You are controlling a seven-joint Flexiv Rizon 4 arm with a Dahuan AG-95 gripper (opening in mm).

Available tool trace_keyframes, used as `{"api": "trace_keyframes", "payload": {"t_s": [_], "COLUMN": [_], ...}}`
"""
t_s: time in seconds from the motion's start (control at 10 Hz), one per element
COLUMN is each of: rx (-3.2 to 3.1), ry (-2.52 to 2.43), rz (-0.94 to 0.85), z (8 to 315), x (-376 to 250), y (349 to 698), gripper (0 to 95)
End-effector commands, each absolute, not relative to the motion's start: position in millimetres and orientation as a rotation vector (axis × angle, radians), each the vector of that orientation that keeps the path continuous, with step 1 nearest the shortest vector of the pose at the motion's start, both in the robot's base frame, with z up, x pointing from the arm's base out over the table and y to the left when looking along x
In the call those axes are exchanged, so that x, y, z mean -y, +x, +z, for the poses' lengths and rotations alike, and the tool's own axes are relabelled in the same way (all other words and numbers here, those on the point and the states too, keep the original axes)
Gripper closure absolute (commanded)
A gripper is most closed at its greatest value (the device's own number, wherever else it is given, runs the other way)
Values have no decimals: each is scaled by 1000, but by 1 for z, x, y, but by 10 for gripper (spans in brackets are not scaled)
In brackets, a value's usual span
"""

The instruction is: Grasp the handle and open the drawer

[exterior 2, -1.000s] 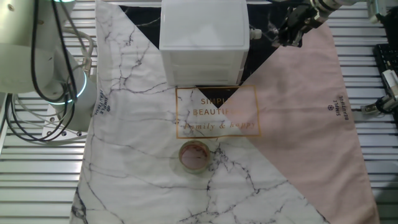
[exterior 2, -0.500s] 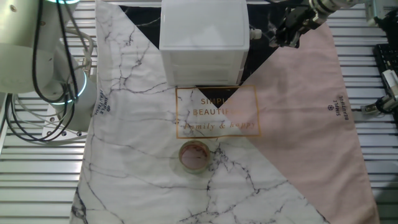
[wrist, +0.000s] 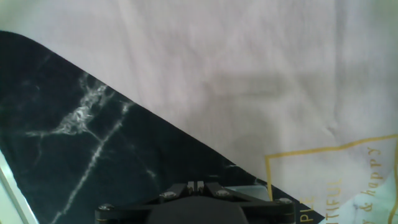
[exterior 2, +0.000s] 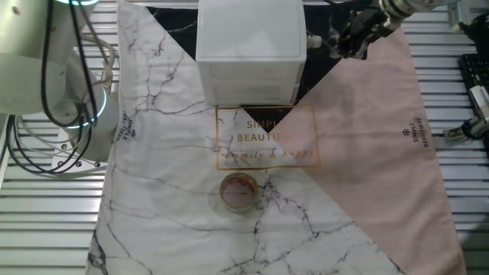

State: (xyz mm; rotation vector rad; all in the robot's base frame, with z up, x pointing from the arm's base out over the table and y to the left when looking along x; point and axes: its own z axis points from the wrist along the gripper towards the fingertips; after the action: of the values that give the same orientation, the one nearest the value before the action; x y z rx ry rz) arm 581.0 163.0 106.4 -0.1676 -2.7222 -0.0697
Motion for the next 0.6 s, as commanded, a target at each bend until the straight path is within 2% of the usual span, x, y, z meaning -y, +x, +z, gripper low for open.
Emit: {"api": "trace_keyframes", "payload": {"t_s": [0.1,0.6], "rx": [2731,2725], "ry": [-172,-171], "rz": [-70,-72], "z": [106,107], "x": [-161,-161], "y": [577,577], "gripper": [950,950]}}
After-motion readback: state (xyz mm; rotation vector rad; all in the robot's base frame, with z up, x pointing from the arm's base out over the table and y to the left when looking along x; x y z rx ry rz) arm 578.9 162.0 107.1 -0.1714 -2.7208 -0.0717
